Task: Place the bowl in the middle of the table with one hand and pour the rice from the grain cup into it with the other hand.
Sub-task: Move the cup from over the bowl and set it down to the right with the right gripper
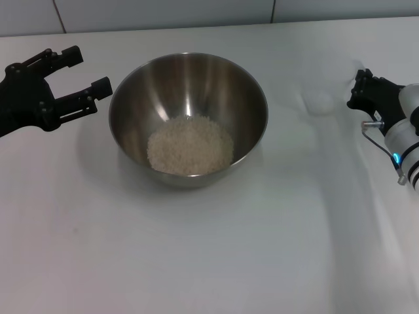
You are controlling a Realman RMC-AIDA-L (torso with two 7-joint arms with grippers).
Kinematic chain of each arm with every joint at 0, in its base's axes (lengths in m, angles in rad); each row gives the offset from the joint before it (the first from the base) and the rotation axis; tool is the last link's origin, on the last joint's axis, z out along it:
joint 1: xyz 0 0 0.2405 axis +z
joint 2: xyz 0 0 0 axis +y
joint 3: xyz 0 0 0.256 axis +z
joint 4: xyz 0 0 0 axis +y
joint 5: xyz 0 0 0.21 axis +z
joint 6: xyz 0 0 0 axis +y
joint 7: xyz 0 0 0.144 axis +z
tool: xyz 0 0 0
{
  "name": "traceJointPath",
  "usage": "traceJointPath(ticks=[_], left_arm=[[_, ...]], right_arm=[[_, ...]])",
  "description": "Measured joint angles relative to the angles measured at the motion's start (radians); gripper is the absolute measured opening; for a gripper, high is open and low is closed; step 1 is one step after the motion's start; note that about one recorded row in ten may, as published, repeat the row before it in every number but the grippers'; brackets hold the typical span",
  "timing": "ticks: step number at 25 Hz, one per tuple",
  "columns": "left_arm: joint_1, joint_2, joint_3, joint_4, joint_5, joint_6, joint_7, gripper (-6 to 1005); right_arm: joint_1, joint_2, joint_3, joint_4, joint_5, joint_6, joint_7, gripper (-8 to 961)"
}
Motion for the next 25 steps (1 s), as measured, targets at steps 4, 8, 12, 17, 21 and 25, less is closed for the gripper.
traceJointPath(ticks=[4, 8, 12, 17, 21, 25], left_arm=[[-0.001, 0.001, 0.0, 0.0, 0.0, 0.001, 0.001, 842], [-0.001, 0.001, 0.0, -0.001, 0.0, 0.001, 0.001, 843], [-0.001, 0.001, 0.0, -0.001, 0.0, 0.002, 0.001, 843], [0.003, 0.001, 0.0, 0.002, 0.0, 0.002, 0.001, 842], [0.005, 0.001, 0.0, 0.002, 0.0, 0.002, 0.002, 842], [0.006, 0.001, 0.0, 0.004, 0.0, 0.004, 0.002, 842]], right_arm=[[0.001, -0.001, 0.0, -0.009, -0.002, 0.012, 0.001, 3], [0.002, -0.002, 0.0, -0.011, -0.006, 0.013, 0.001, 3], [0.003, -0.003, -0.024, -0.012, -0.009, 0.004, 0.002, 3], [0.003, -0.004, -0.043, -0.012, -0.01, -0.007, 0.002, 2], [0.003, -0.005, -0.043, -0.012, -0.01, -0.007, 0.001, 2], [0.001, -0.005, -0.044, -0.011, -0.01, -0.017, -0.003, 3]])
